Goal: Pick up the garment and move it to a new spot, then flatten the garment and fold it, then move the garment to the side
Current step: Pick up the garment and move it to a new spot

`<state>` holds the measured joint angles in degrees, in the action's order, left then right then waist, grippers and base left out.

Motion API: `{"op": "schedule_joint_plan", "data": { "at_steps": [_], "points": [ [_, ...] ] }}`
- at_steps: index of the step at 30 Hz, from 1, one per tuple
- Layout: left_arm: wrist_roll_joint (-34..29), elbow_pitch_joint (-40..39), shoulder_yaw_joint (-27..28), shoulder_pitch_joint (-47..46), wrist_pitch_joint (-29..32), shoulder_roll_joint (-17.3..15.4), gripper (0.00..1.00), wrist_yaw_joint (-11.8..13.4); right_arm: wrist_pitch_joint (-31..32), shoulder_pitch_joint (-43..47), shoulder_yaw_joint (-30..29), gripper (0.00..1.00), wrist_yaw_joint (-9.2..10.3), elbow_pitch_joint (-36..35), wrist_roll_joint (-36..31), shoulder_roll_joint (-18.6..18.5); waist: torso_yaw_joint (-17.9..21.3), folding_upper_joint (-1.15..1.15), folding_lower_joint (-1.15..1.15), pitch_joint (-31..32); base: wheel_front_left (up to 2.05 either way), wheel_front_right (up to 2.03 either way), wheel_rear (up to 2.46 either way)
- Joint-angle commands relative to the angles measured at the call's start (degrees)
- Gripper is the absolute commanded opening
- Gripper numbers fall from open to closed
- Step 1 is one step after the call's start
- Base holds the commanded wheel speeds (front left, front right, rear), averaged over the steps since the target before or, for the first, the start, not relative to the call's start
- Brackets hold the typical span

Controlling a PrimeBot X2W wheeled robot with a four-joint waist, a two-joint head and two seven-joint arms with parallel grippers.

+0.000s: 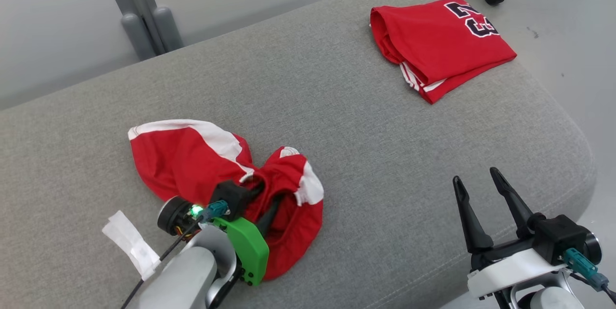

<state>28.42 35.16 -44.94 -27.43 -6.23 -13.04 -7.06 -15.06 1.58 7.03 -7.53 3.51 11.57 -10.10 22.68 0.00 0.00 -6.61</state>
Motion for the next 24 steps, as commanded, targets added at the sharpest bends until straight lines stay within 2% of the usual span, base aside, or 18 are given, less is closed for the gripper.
{"op": "schedule_joint_plan", "data": {
  "at_steps": [1, 6, 15, 17, 21, 24],
  "points": [
    [-0.5, 0.9, 0.0, -0.7, -1.9, 0.7, 1.00, 0.5, -0.1, -0.1, 0.0, 1.00, 0.10, 0.2, 0.1, 0.0, -1.9, 0.00, 0.00, 0.5, 0.00, 0.00, 0.00],
    [0.1, 0.2, 1.4, 2.3, -6.8, 2.4, 1.00, 2.9, -0.1, 1.7, 0.7, 1.00, 0.10, 0.9, 0.3, -0.1, -6.0, 0.00, 0.00, 4.2, 0.00, 0.00, 0.00],
    [2.0, -11.9, 8.7, 13.7, -8.9, -0.5, 1.00, 11.3, -0.1, 3.1, 0.6, 1.00, 0.10, 1.4, 0.7, 0.9, -17.4, 0.00, 0.00, 9.5, 0.00, 0.00, 0.00],
    [2.7, -15.7, 11.8, 17.0, -9.0, -1.0, 1.00, 12.9, -0.1, 3.3, 0.4, 1.00, 0.10, 1.7, 0.6, 1.2, -20.0, 0.00, 0.00, 10.3, 0.00, 0.00, 0.00],
    [2.9, -23.0, 19.3, 24.6, -9.0, -1.0, 1.00, 14.9, -0.1, 2.8, 0.8, 1.00, 0.10, 2.0, 0.6, 1.7, -22.6, 0.00, 0.00, 11.2, 0.00, 0.00, 0.00],
    [0.8, -28.0, 24.4, 30.1, -9.0, -0.2, 1.00, 15.0, -0.1, 3.0, 0.4, 1.00, 0.10, 2.1, 0.4, 2.0, -23.6, 0.00, 0.00, 11.5, 0.00, 0.00, 0.00]
  ]
}}
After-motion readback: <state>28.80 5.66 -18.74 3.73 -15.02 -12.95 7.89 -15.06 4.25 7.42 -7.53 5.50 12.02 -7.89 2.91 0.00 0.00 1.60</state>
